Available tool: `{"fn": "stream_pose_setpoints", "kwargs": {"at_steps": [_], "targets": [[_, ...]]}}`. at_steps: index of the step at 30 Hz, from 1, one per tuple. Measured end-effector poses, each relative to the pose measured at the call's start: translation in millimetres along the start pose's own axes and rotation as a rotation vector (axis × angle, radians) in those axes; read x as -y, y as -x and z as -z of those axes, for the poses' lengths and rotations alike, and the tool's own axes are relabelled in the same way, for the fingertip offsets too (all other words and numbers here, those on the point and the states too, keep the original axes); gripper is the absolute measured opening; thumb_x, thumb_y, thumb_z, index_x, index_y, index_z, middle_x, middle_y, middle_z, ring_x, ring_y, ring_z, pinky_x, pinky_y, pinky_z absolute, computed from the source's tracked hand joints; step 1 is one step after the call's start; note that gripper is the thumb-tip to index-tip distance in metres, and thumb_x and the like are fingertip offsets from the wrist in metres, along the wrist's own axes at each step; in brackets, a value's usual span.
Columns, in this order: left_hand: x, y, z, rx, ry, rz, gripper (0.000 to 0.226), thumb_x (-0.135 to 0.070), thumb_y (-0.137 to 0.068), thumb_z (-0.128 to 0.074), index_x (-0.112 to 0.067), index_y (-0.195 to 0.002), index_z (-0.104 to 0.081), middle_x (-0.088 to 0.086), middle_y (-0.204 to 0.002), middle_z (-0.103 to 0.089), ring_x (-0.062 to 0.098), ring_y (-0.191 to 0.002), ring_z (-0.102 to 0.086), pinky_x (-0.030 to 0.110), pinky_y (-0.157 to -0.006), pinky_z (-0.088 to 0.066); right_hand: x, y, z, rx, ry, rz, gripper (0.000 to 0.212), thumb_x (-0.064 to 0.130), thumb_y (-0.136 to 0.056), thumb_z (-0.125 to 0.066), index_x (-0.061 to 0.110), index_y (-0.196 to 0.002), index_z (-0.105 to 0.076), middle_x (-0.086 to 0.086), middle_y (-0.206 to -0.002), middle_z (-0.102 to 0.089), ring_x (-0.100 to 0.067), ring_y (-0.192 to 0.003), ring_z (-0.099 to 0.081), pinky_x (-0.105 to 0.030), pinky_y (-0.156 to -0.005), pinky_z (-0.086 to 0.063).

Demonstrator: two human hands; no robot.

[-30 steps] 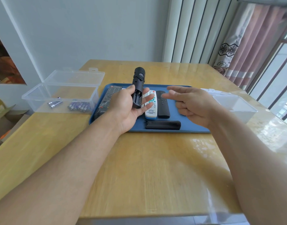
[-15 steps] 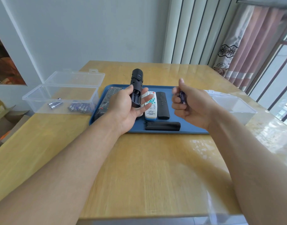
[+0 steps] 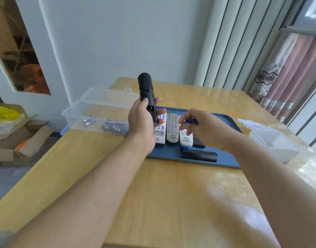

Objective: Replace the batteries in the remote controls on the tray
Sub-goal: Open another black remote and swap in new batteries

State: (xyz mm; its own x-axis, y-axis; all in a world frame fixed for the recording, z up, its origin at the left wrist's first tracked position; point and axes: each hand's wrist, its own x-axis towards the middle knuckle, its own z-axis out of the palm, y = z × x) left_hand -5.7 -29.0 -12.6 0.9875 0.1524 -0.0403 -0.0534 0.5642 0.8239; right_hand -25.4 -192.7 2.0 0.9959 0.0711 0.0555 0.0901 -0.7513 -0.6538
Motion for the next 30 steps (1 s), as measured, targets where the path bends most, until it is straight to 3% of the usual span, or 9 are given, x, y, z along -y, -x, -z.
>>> {"fn": "stream_pose_setpoints", "kwargs": {"at_steps": [4, 8, 12, 15, 18, 20, 22, 25, 30], "targets": [[-34, -21, 42, -0.095, -0.094, -0.229, 0.028, -0.016, -0.107, -0.036, -0.015, -0.118, -0.062, -0.001, -0.1, -0.075, 0.014, -0.061, -0.067, 0.024, -0.048, -0.048, 59, -34, -12, 0.16, 0.02, 0.106, 0.015, 0.011, -0.102, -0.05, 0.019, -0.104, -0.063, 0.006, -0.077, -0.067, -0.018, -0.064, -0.053, -0.02, -0.044, -0.039], [-68, -48, 93, -0.28, -0.202, -0.452, 0.021, -0.016, -0.106, -0.038, -0.019, -0.109, -0.059, -0.002, -0.099, -0.073, 0.013, -0.063, -0.067, 0.027, -0.05, -0.05, 116, -74, -38, 0.274, 0.197, 0.201, 0.018, 0.011, -0.101, -0.05, 0.017, -0.113, -0.063, 0.007, -0.079, -0.067, -0.019, -0.069, -0.051, -0.019, -0.046, -0.037], [-83, -70, 138, -0.463, -0.268, -0.637, 0.02, -0.022, -0.1, -0.041, -0.034, -0.095, -0.057, -0.01, -0.094, -0.072, 0.011, -0.077, -0.066, 0.04, -0.076, -0.054, 164, -110, -74, 0.395, 0.515, 0.314, 0.021, 0.011, -0.099, -0.051, 0.018, -0.111, -0.067, 0.008, -0.097, -0.074, -0.013, -0.076, -0.061, -0.02, -0.06, -0.045], [-84, -82, 155, -0.547, -0.246, -0.635, 0.019, -0.02, -0.1, -0.042, -0.03, -0.095, -0.057, -0.009, -0.096, -0.072, 0.009, -0.096, -0.07, 0.038, -0.093, -0.054, 184, -133, -107, 0.409, 0.552, 0.373, 0.025, 0.009, -0.099, -0.05, 0.011, -0.114, -0.069, 0.006, -0.093, -0.07, -0.014, -0.078, -0.071, -0.025, -0.074, -0.053], [-82, -94, 162, -0.58, -0.18, -0.571, 0.016, -0.017, -0.103, -0.042, -0.022, -0.102, -0.057, -0.006, -0.098, -0.072, 0.008, -0.103, -0.071, 0.034, -0.098, -0.054, 194, -149, -136, 0.393, 0.53, 0.44, 0.024, 0.004, -0.095, -0.053, 0.01, -0.109, -0.071, 0.004, -0.082, -0.066, -0.02, -0.077, -0.074, -0.025, -0.067, -0.057], [-80, -99, 166, -0.6, -0.169, -0.536, 0.017, -0.017, -0.103, -0.042, -0.023, -0.103, -0.057, -0.011, -0.096, -0.07, 0.007, -0.103, -0.07, 0.035, -0.099, -0.054, 199, -156, -153, 0.39, 0.592, 0.535, 0.021, 0.007, -0.094, -0.06, 0.015, -0.108, -0.073, 0.002, -0.088, -0.067, -0.021, -0.08, -0.068, -0.019, -0.06, -0.051], [-77, -100, 167, -0.604, -0.163, -0.502, 0.017, -0.018, -0.104, -0.041, -0.024, -0.104, -0.057, -0.011, -0.096, -0.07, 0.007, -0.1, -0.07, 0.032, -0.096, -0.054, 199, -161, -163, 0.384, 0.679, 0.641, 0.021, 0.009, -0.092, -0.061, 0.018, -0.105, -0.074, 0.005, -0.088, -0.067, -0.018, -0.085, -0.058, -0.017, -0.056, -0.039], [-73, -100, 166, -0.597, -0.165, -0.484, 0.019, -0.019, -0.106, -0.039, -0.023, -0.109, -0.056, -0.008, -0.099, -0.071, 0.011, -0.096, -0.07, 0.026, -0.084, -0.052, 194, -167, -171, 0.422, 0.77, 0.667, 0.027, 0.002, -0.091, -0.05, 0.024, -0.083, -0.063, 0.012, -0.072, -0.05, -0.017, -0.076, -0.048, -0.019, -0.053, -0.031], [-70, -98, 160, -0.601, -0.174, -0.476, 0.02, -0.018, -0.106, -0.038, -0.023, -0.109, -0.057, -0.008, -0.1, -0.072, 0.013, -0.095, -0.072, 0.018, -0.075, -0.047, 191, -166, -168, 0.481, 0.814, 0.624, 0.042, -0.002, -0.089, -0.043, 0.033, -0.066, -0.045, 0.012, -0.07, -0.045, -0.008, -0.062, -0.04, -0.02, -0.052, -0.028]]}}
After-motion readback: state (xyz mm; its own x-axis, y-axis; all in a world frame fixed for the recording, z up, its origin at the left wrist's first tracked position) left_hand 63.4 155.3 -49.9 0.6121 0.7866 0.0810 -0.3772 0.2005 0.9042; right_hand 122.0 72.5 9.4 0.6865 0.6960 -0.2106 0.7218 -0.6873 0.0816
